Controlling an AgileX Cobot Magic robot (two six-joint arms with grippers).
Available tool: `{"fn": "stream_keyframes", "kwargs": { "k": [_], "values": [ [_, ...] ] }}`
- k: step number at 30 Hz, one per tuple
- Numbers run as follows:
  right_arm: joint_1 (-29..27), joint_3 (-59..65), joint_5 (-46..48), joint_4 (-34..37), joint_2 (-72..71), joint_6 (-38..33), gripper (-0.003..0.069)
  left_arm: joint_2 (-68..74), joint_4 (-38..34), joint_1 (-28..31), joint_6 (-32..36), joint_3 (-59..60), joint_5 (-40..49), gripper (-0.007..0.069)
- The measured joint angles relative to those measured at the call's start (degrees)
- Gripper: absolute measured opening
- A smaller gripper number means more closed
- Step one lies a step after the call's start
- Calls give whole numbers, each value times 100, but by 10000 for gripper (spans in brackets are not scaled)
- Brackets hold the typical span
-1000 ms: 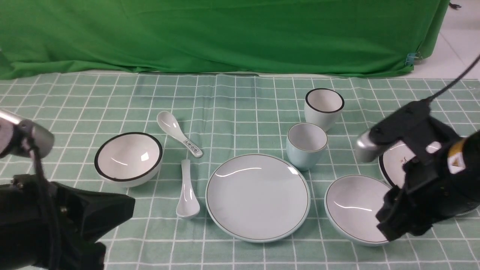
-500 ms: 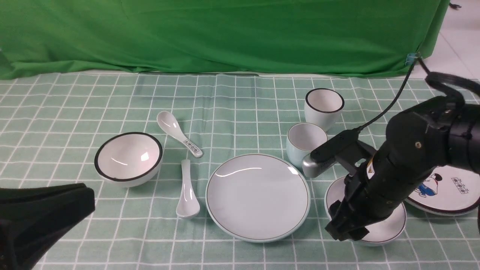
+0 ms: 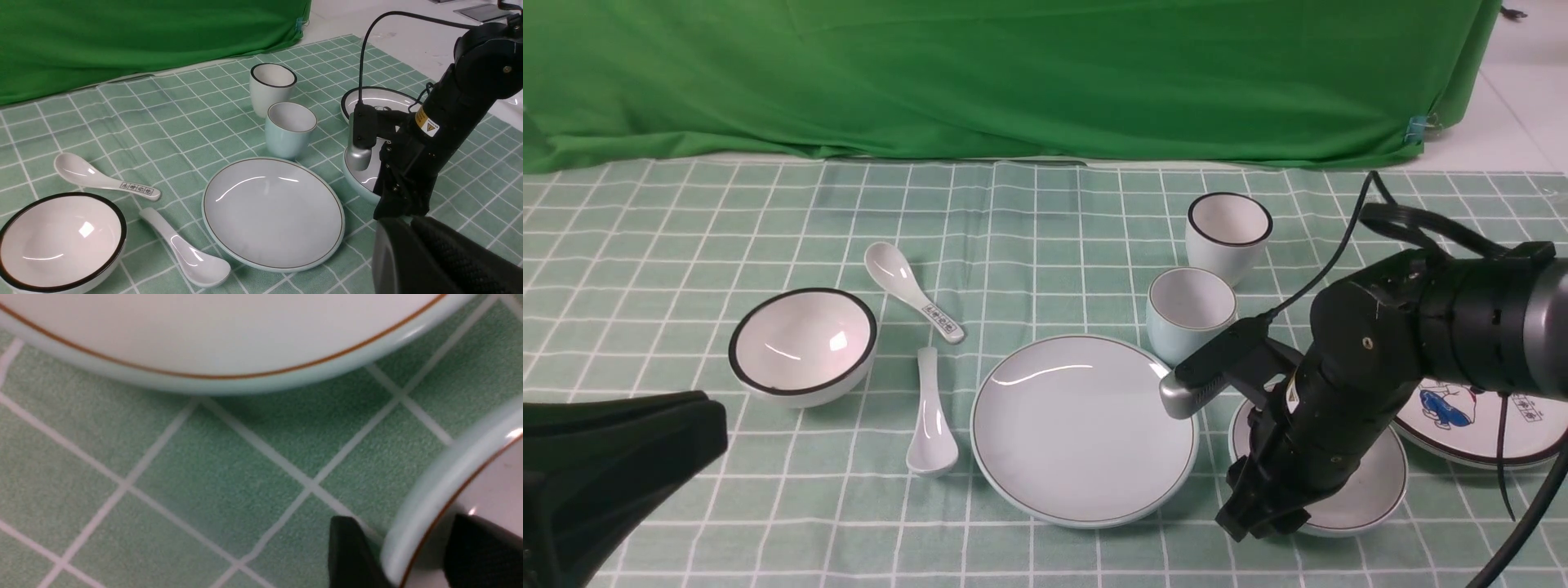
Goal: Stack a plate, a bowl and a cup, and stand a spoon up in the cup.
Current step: Use the right arm to grab a blue rice bowl
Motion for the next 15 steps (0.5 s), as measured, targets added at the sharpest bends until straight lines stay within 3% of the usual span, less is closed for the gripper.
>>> {"fn": "stream_keyframes", "kwargs": {
  "k": [3,11,12,15],
  "values": [
    [19,-26,52,0,-15,-50,248,0,0,0,0,0,-4,17],
    [134,-62,415,-133,-374,-63,135,0,-11,0,7,0,-10,17],
    [315,-87,559,-132,-640,42,87,0,-11,0,7,0,-10,17],
    [773,-340,764,27,-965,184,85,0,-11,0,14,0,-14,17]
  ]
}}
